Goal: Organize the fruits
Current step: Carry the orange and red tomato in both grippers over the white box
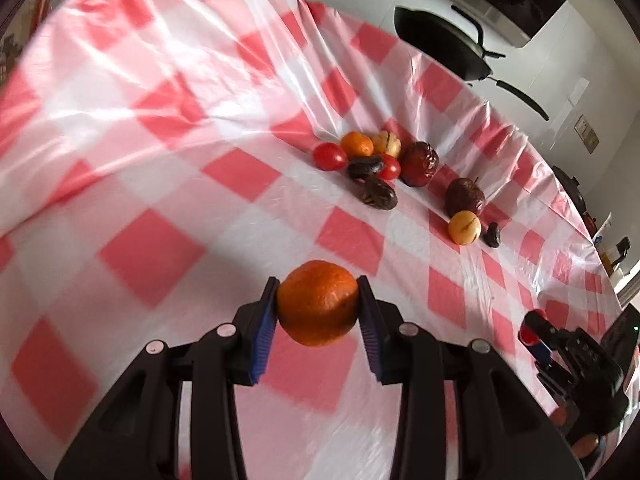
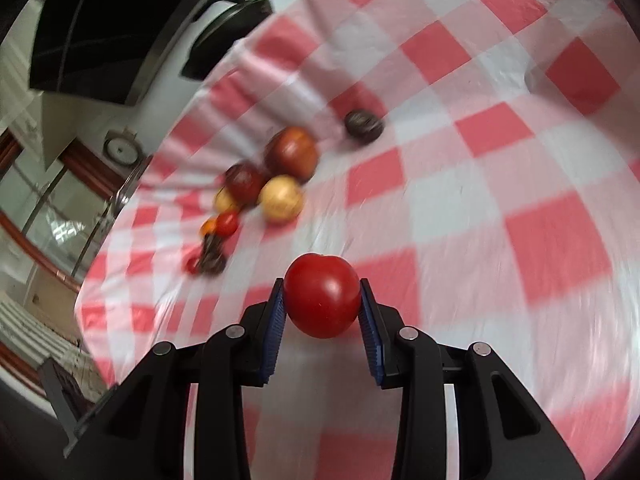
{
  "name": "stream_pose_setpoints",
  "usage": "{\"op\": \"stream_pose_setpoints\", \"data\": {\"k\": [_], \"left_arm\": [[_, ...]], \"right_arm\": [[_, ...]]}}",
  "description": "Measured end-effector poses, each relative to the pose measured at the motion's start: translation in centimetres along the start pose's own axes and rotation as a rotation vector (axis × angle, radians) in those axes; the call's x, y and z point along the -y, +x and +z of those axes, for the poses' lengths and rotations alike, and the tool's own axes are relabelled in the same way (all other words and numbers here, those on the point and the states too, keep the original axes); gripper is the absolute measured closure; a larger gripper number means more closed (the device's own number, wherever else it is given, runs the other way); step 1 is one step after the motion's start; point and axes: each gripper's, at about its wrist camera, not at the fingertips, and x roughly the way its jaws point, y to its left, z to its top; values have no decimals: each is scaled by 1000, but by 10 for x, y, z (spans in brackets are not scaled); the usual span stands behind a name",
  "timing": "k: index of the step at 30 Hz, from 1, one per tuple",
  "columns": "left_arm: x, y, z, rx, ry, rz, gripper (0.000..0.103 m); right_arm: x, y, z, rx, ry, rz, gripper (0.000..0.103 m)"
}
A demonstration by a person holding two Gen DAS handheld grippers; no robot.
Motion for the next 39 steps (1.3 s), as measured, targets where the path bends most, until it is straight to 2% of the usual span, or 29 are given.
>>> {"op": "stream_pose_setpoints", "data": {"k": [5, 8, 12, 16, 20, 25, 31, 39], "left_arm": [[-26, -34, -22, 5, -8, -31, 64], [-41, -58, -26, 30, 15, -7, 64], [-60, -78, -29, 48, 13, 19, 64], [-69, -98, -37, 76, 71, 75, 64], [-79, -120, -49, 105, 136, 109, 64], [-102, -138, -61, 102, 161, 125, 64], [-147, -181, -77, 140, 143, 138, 64], [-219, -236, -98, 164, 81, 267, 64]], "right_arm": [[-34, -27, -46, -7, -107, 11, 67], [-49, -38, -66, -22, -152, 29, 67], [-66, -45, -86, -45, -212, 10, 67], [-90, -47, -106, -82, -269, 3, 67], [-121, -53, -129, -100, -375, 15, 67], [-163, -51, -171, -147, -533, 35, 67], [-211, -49, -226, -217, -714, 120, 67], [-278, -49, -308, -327, -977, 256, 67]]}}
